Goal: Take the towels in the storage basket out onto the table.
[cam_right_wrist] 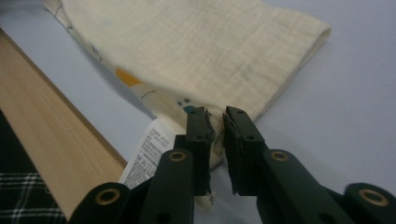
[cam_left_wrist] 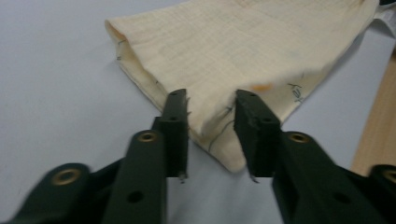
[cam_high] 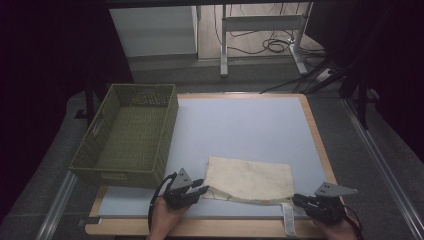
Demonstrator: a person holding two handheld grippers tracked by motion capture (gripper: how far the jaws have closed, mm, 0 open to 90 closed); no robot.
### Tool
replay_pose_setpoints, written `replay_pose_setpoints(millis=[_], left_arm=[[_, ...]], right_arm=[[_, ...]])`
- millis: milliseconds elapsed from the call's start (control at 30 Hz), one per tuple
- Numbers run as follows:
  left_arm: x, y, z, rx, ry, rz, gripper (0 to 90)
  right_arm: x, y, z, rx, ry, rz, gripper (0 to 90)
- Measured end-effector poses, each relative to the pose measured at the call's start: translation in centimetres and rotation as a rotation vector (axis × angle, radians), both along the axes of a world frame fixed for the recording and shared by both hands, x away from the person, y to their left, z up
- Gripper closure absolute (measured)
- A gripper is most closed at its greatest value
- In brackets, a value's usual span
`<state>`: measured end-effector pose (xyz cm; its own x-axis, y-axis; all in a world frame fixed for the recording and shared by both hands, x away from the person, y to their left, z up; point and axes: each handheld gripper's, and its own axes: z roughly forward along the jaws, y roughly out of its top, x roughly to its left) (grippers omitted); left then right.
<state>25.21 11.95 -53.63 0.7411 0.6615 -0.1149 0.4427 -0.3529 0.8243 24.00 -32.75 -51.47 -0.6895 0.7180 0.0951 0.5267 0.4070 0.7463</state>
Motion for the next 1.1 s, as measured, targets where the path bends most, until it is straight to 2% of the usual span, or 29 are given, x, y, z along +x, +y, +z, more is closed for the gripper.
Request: replay_pose_setpoints(millis=[67,167,267,400,533,600,733,833,900,1000,1033,1100], left_arm=[[-0.3,0.4,0.3,-0.012,-0.001,0.012,52.0],[-0.2,0.8,0.7,-0.001,-0.006,0.032,47.3],[0.8,0.7,0.8,0.006,0.008,0.047,47.1],[3.0,-0.2,1.0,0.025,0.009,0.062,51.7],[5.8,-1.1,1.6,0.022,0.008,0.089,57.7],[7.4,-1.7,1.8,0.037,0.012,0.106,58.7],[10.3,-2.3,1.8,0.067,0.039,0.132,59.1],[11.6,-2.4,1.3,0.088,0.066,0.149,57.5],[12.1,-2.5,0.7,0.084,0.087,0.132,54.7],[12.1,-2.9,-0.1,0.101,0.103,0.104,54.3],[12.0,-3.0,-0.3,0.107,0.109,0.093,54.6],[11.7,-3.1,-0.4,0.117,0.091,0.096,55.5]], right_arm=[[-0.3,-0.3,0.3,0.006,-0.005,-0.009,76.7],[-0.1,-0.8,0.8,0.005,-0.019,-0.029,74.7],[0.4,-1.1,1.2,0.017,-0.025,-0.041,73.8],[2.1,-0.7,1.4,0.005,-0.038,-0.044,73.7],[4.8,-0.2,1.5,0.017,-0.053,-0.068,73.7],[6.3,0.1,1.6,0.017,-0.058,-0.082,73.7],[9.2,0.6,1.0,0.003,-0.038,-0.117,71.1],[10.5,0.9,0.3,-0.016,-0.020,-0.129,66.8],[10.9,1.1,-0.2,-0.025,-0.010,-0.128,63.6],[11.1,1.4,-0.6,-0.051,-0.004,-0.112,65.2],[11.0,1.5,-0.6,-0.045,0.000,-0.108,70.2],[10.9,1.6,-0.6,-0.042,0.004,-0.093,78.4]])
